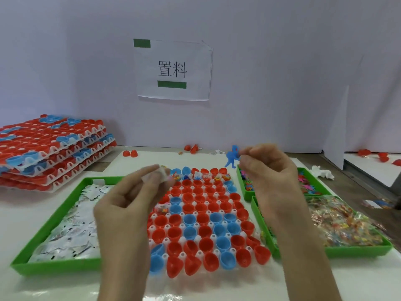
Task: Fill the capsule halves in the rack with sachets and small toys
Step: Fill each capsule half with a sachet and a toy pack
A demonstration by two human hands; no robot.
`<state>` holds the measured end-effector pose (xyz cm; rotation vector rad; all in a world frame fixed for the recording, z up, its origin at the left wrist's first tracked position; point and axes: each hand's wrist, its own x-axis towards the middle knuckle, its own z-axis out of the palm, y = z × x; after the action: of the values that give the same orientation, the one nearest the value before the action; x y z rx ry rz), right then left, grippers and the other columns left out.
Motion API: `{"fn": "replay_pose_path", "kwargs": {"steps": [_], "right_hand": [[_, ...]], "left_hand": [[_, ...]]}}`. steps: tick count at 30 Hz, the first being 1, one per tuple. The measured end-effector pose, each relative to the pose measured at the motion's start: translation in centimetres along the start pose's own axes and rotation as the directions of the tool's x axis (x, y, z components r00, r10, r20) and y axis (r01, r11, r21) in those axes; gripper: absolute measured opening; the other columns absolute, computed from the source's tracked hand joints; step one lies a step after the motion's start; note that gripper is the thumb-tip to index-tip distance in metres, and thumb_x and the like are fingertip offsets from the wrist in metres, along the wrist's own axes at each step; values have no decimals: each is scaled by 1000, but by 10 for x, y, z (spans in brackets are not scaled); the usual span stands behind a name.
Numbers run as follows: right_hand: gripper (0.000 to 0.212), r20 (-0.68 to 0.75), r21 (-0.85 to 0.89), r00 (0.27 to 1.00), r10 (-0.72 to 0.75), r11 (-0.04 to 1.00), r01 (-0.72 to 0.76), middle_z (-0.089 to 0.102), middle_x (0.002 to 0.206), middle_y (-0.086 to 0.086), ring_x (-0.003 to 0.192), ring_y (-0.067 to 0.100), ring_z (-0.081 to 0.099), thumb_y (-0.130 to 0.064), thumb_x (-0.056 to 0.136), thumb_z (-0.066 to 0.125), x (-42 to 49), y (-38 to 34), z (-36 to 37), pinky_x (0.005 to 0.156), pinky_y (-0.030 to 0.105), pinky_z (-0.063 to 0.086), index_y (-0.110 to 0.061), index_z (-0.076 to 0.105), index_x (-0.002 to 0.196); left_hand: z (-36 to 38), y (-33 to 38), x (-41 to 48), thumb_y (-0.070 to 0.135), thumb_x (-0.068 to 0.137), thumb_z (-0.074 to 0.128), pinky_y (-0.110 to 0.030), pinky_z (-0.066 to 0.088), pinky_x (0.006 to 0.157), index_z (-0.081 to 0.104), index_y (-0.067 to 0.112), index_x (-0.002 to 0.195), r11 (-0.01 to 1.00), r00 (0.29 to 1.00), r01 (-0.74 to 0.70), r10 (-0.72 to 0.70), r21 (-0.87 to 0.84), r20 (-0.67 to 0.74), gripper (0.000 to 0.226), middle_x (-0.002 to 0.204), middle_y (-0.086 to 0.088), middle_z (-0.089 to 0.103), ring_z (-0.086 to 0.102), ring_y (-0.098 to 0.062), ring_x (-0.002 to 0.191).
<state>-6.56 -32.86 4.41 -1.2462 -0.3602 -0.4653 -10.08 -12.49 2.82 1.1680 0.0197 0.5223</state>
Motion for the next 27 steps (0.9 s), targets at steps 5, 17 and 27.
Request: {"fn": "replay_pose_path", "kwargs": {"steps": [5,17,27], "right_hand": [[14,87,107,980,-179,980,170,74,82,-4,85,12,71,-26,65,84,-37,-14,21,80,22,56,-28,73,74],[26,26,-444,942,-336,840,312,74,86,-7,92,20,70,4,78,77,-48,1,12,84,36,57,-22,72,80],[28,-247,-827,963,107,494,-267,71,103,-11,90,8,66,-7,91,68,-33,20,-100,77,26,54,-34,72,98]], "left_hand": [[57,-11,-38,14,85,67,-18,58,73,79,19,100,994,974,76,-57,-77,221,20,92,-1,79,76,-16,87],[70,-11,-45,26,78,66,-15,57,67,80,21,99,955,956,234,-192,-183,220,26,104,-9,77,76,-11,83],[37,-17,-39,22,71,71,-19,58,72,79,24,92,969,996,87,-87,-230,9,23,92,-3,78,75,-16,90]]}}
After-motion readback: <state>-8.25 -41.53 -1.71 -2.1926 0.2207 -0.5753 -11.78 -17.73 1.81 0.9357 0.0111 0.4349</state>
